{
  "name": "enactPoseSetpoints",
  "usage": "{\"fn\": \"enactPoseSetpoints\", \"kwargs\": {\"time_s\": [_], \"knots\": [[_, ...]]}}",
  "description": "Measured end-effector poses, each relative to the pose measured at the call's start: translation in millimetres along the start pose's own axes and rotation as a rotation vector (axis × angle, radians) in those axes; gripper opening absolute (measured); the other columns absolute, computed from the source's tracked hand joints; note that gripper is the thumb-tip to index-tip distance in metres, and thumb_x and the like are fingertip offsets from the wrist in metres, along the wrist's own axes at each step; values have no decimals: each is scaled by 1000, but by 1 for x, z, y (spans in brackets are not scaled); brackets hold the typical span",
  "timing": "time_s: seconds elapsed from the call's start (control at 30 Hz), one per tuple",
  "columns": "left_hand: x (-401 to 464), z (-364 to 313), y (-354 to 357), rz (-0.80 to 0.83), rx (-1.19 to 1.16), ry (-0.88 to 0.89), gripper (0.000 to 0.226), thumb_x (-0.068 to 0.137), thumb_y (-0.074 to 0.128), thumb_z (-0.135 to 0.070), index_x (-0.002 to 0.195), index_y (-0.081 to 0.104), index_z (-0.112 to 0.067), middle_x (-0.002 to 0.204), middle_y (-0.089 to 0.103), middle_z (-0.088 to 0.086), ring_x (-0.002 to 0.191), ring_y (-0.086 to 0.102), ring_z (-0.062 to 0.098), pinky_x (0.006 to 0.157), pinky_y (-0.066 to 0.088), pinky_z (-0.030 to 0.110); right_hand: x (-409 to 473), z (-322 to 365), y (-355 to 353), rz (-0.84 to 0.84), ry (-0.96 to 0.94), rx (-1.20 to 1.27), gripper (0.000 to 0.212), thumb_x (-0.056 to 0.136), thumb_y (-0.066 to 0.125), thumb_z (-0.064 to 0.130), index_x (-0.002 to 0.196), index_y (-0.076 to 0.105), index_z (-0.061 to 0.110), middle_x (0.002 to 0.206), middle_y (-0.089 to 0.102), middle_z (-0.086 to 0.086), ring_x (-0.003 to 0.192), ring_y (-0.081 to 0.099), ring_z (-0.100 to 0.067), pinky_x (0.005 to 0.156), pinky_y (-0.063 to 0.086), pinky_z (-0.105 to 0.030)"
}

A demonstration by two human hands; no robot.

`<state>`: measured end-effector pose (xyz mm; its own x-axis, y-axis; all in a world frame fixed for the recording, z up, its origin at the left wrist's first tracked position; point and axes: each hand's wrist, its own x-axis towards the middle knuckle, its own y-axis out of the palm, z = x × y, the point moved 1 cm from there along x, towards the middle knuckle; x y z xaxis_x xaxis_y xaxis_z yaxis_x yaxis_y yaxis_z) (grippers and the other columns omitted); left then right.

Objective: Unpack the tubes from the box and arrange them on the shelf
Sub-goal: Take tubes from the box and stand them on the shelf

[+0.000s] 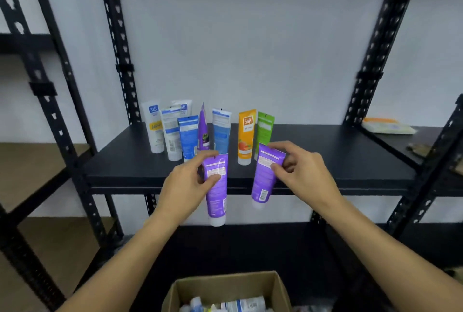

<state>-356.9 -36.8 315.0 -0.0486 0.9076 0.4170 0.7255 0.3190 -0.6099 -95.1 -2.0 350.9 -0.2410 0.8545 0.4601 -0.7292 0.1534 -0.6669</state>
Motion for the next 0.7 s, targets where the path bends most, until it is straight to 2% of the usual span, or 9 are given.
{"fn": "enactPoseSetpoints", "kwargs": {"time_s": [0.1, 0.2, 0.33, 0.43, 0.6, 0.7], "knots": [[25, -24, -10, -36, 16, 81, 48, 87, 69, -39, 129, 47, -42, 98, 64, -13, 83, 65, 2, 61, 46, 9, 22, 3, -30, -94, -15, -20, 39, 89, 70, 23, 125, 61, 34, 70, 64, 21, 72, 63, 5, 71, 56, -23], [49, -49, -17, -66, 2, 146, 45, 88, 69, -38, 127, 47, -44, 102, 65, -13, 88, 65, 5, 61, 47, 14, 42, 4, -55, -151, -20, -61, 37, 88, 69, 19, 121, 62, 35, 66, 66, 18, 70, 64, -1, 70, 55, -26], [79, -78, -21, -92, 6, 241, 42, 87, 71, -38, 122, 48, -46, 103, 65, -13, 88, 65, 5, 69, 59, 32, 66, -1, -75, -203, -16, -125, 35, 89, 67, 19, 120, 62, 36, 65, 66, 13, 63, 62, -4, 59, 50, -23], [100, -98, -23, -126, 22, 303, 43, 86, 72, -39, 122, 49, -44, 104, 65, -13, 87, 63, 3, 71, 58, 28, 83, -9, -81, -225, 4, -151, 36, 89, 66, 20, 121, 61, 36, 67, 67, 10, 60, 60, -2, 54, 43, -20], [135, -126, -23, -132, 61, 367, 42, 84, 74, -37, 120, 52, -39, 97, 66, -13, 81, 61, 3, 67, 47, 16, 105, -23, -82, -241, 54, -171, 35, 90, 62, 21, 121, 60, 35, 68, 64, 11, 62, 58, -3, 53, 43, -22], [155, -142, -22, -127, 86, 414, 42, 83, 74, -36, 120, 54, -37, 97, 68, -10, 76, 61, 6, 68, 49, 18, 113, -32, -79, -242, 75, -172, 34, 92, 62, 23, 124, 58, 33, 77, 65, 10, 69, 61, -10, 54, 42, -21]]}}
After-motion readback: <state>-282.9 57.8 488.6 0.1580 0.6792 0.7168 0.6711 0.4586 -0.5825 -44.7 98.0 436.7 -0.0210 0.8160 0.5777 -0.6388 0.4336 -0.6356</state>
